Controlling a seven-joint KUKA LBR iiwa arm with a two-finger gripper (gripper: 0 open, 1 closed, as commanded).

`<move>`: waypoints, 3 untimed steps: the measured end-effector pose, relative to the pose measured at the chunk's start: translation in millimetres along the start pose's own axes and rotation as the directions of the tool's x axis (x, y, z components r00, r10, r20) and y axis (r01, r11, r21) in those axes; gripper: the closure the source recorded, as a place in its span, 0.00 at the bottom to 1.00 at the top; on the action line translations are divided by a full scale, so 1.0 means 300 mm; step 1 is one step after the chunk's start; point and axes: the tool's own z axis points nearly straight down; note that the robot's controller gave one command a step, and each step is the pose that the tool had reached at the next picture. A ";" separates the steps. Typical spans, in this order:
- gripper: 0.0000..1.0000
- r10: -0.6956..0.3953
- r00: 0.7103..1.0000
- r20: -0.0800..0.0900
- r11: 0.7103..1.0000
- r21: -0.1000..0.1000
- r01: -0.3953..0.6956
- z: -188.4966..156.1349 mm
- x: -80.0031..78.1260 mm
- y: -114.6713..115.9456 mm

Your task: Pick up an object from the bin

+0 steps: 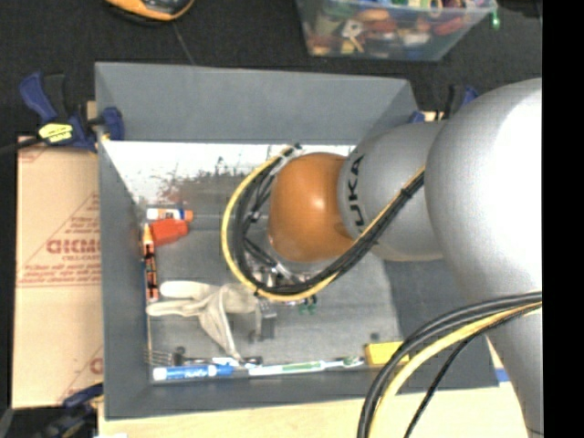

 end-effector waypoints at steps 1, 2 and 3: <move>0.00 0.004 1.000 0.004 1.000 0.000 -0.004 -0.161 -0.047 -0.007; 0.00 0.004 1.000 -0.006 1.000 -0.001 -0.004 -0.025 0.000 -0.003; 0.00 -0.214 0.977 0.013 0.977 0.001 0.214 -0.010 -0.067 0.161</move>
Offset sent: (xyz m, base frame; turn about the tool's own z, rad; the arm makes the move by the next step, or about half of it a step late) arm -0.0002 -0.0003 0.0076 0.0012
